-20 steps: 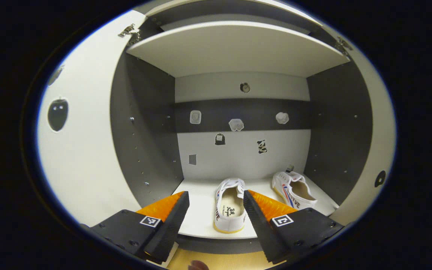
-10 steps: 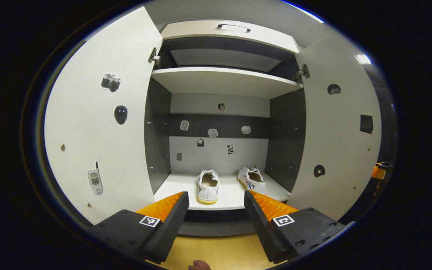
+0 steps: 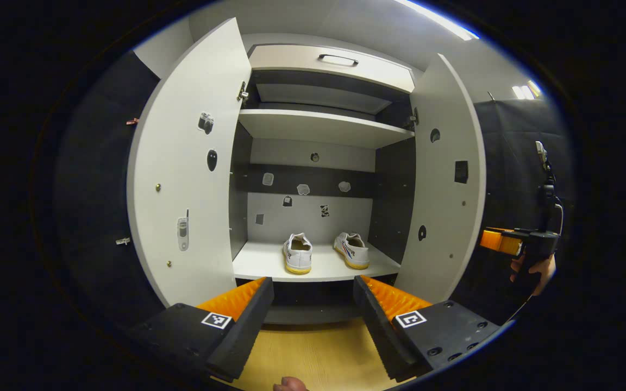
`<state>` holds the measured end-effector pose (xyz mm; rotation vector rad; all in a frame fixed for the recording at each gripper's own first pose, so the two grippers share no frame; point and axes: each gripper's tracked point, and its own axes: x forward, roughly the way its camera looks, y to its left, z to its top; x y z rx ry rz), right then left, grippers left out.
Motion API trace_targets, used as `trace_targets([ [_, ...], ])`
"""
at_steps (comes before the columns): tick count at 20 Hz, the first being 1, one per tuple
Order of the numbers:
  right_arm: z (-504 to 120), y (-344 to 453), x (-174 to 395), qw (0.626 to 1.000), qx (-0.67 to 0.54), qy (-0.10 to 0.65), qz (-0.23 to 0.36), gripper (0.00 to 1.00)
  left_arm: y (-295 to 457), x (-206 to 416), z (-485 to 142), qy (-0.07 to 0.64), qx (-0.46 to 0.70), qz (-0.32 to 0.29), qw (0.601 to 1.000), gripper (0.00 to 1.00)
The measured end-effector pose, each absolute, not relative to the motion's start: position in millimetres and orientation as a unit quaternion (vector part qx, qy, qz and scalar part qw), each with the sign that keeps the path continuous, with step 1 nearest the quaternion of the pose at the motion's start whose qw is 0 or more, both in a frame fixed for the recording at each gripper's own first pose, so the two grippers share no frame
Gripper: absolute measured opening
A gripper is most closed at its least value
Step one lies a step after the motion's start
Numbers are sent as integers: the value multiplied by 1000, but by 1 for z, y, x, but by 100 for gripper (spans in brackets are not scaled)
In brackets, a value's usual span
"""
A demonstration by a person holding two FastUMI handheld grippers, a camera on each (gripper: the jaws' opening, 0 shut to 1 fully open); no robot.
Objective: Grab one shoe with the right hand and put it into the shoe cabinet, grab the other shoe with the left hand and put it into the shoe cabinet; then close the right door with the right hand and the left door with the left hand.
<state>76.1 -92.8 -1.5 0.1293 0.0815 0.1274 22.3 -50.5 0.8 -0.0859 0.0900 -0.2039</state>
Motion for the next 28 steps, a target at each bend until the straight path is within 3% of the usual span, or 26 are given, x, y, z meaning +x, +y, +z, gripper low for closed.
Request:
trace_targets([
  [7,-9,54,51,978,91,59,180,98,46,-5,0,41,-46,-18,998,93],
  [11,-14,96,36,971,108,70,204,98,112,-9,6,33,-39,40,998,93],
  [20,-12,106,21,973,113,66,188,98,205,25,21,6,-24,109,994,95],
  [28,-10,83,24,980,107,61,158,98,207,52,20,4,-4,100,995,93],
])
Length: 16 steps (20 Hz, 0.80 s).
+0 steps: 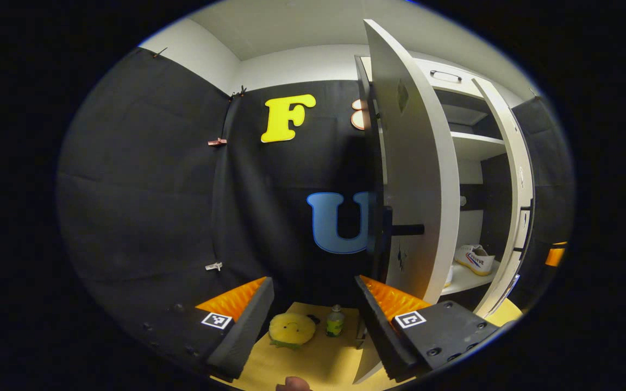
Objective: Grab one shoe with the right hand and put it into the shoe cabinet, grab the other shoe with the left hand and put it into the shoe cabinet; then close the right door with the right hand and the left door with the left hand.
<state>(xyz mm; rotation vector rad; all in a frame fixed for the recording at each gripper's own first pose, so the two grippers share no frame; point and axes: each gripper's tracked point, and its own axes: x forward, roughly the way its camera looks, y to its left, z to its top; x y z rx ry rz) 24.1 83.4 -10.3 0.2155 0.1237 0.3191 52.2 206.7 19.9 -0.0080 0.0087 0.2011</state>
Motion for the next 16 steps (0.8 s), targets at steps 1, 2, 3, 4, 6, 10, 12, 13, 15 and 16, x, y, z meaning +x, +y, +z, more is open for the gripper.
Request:
trace_targets([
  [1,-10,81,26,980,107,61,157,98,202,52,19,5,-8,95,995,93],
  [2,-9,78,27,980,107,60,156,98,199,52,19,5,-9,90,996,93],
  [3,-8,77,28,980,107,60,154,98,195,52,19,7,-10,89,996,93],
  [4,-7,75,29,981,108,58,153,98,192,51,19,8,-7,90,996,93],
  [6,-7,68,30,981,107,56,150,98,185,50,20,9,-8,95,995,93],
  [10,-6,53,32,984,94,54,142,98,152,52,19,13,-28,71,997,93],
  [12,-5,46,33,985,92,53,137,98,122,55,21,10,-21,42,999,92],
  [13,-5,42,34,985,93,54,135,98,108,57,21,9,-19,29,999,92],
  [15,-3,34,35,986,91,54,132,98,78,64,21,9,-14,0,1000,92],
  [16,-1,28,35,986,87,52,129,98,66,67,21,8,-13,-10,1000,93],
])
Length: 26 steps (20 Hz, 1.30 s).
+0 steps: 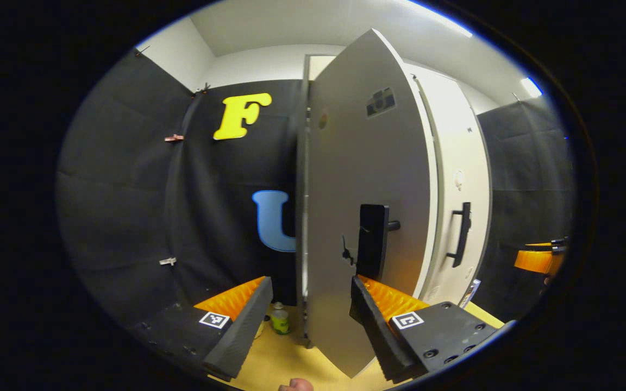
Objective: Grab one shoe with the right hand and put it into the shoe cabinet, grab the other shoe with the left hand and put it into the shoe cabinet; then close the right door with the right hand and the left door with the left hand.
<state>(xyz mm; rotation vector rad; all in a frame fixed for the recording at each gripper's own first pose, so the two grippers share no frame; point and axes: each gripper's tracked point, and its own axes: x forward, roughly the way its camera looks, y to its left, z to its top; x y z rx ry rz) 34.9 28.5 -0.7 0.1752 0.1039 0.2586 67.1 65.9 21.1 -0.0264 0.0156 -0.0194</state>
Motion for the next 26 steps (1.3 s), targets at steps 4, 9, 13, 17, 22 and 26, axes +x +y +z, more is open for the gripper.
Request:
trace_targets([
  [4,0,12,34,989,73,46,118,98,42,71,25,5,-22,-19,1000,92],
  [9,-1,8,33,990,74,52,106,98,35,66,21,15,-37,-24,999,95],
  [13,0,6,33,991,73,50,98,98,31,58,12,27,-38,-28,999,95],
  [17,1,6,33,992,73,46,92,98,30,48,6,34,-42,-32,998,95],
  [22,3,7,32,992,72,40,91,98,32,37,9,29,-39,-32,998,95],
  [26,2,7,30,993,69,38,92,98,32,31,8,30,-37,-34,998,95],
])
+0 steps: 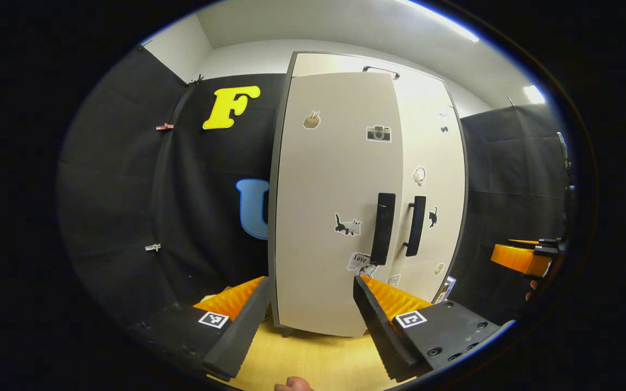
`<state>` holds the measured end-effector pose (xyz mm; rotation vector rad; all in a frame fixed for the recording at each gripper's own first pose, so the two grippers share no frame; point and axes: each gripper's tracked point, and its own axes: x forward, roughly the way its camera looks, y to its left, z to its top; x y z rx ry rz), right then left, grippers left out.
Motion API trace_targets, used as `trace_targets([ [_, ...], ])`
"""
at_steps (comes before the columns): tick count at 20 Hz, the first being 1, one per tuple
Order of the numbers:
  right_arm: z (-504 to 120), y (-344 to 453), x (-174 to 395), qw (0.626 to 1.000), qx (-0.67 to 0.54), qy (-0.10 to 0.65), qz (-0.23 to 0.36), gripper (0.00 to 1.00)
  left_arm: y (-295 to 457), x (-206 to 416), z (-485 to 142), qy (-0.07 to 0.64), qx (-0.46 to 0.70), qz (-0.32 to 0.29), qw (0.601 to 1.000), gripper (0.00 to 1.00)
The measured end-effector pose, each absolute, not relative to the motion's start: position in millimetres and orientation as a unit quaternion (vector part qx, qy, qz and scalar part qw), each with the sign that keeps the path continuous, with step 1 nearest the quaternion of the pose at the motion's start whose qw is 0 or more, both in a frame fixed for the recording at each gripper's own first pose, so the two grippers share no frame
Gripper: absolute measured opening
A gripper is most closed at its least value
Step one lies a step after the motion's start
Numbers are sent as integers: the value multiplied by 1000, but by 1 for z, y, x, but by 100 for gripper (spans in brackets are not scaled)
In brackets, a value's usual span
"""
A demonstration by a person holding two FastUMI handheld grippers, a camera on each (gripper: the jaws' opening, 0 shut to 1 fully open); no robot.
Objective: Grab one shoe with the right hand and put it into the shoe cabinet, grab the other shoe with the left hand and put it into the shoe cabinet; then close the right door with the right hand and the left door with the left hand.
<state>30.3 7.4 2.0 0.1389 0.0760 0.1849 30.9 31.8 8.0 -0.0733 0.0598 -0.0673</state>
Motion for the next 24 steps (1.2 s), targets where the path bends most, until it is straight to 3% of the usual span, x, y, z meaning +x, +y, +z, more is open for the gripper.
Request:
trace_targets([
  [24,6,4,32,994,70,25,85,98,21,23,12,24,-29,-35,999,95],
])
